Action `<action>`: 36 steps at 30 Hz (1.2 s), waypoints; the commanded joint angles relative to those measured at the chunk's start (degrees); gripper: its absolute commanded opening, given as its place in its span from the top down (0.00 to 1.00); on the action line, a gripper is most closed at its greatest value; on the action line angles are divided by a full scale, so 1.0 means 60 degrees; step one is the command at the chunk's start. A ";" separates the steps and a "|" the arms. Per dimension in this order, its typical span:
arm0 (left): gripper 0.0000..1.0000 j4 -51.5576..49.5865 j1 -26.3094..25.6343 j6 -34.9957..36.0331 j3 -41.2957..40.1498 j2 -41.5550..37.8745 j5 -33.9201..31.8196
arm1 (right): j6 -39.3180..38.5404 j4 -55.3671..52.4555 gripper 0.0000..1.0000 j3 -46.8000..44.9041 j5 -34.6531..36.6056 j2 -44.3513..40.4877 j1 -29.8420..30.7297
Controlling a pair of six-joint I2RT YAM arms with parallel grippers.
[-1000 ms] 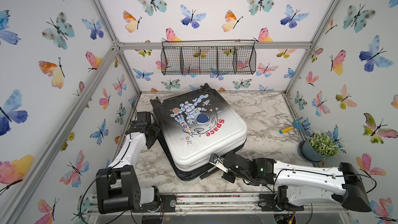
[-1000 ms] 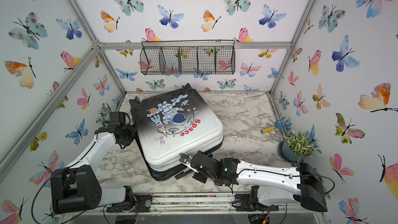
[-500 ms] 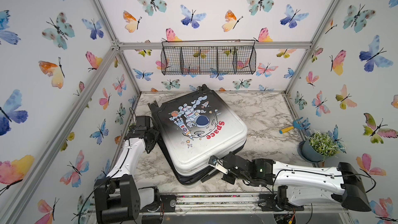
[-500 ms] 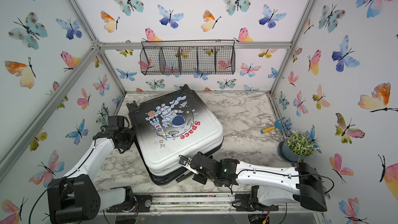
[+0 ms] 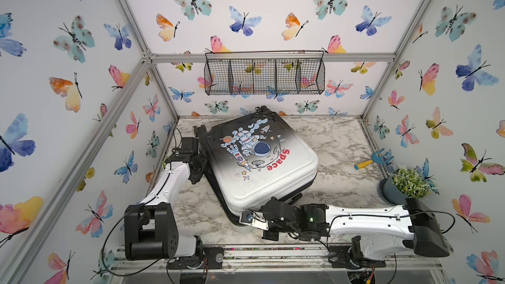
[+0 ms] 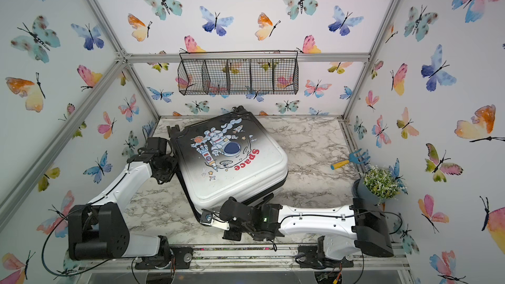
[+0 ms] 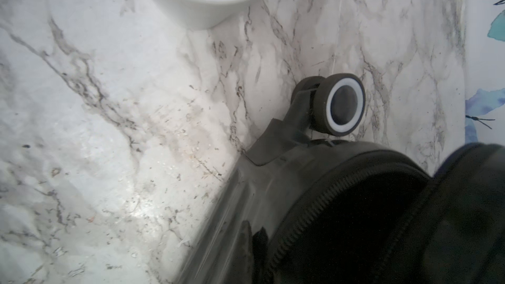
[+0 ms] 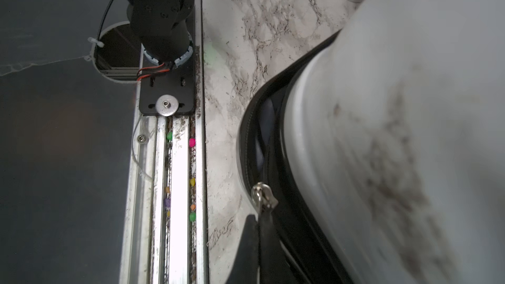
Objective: Close the suitcase zippers
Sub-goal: Zip the zipper on the suitcase.
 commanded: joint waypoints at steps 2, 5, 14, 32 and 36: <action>1.00 -0.0583 -0.0382 -0.2867 -0.0551 -0.0266 -0.0683 | 0.0263 0.2527 0.96 0.0961 -0.0753 0.0337 0.0393; 1.00 -0.0707 -0.0540 -0.2924 -0.0849 -0.0499 -0.0799 | 0.0320 0.3214 0.96 0.1316 -0.1504 0.0697 0.0393; 1.00 -0.0922 -0.0769 -0.3037 -0.1320 -0.1028 -0.1211 | 0.1110 0.3163 0.96 0.1913 -0.0558 0.1104 0.0242; 1.00 -0.3010 0.0395 -0.1663 -0.2877 -0.4780 -0.1331 | 0.1484 -0.2100 0.96 -0.0803 0.2203 -0.1817 -0.3385; 1.00 -0.3248 -0.0310 -0.2389 -0.3483 -0.5538 -0.0974 | 0.0988 -0.1869 0.96 -0.0900 0.1506 -0.1807 -0.3507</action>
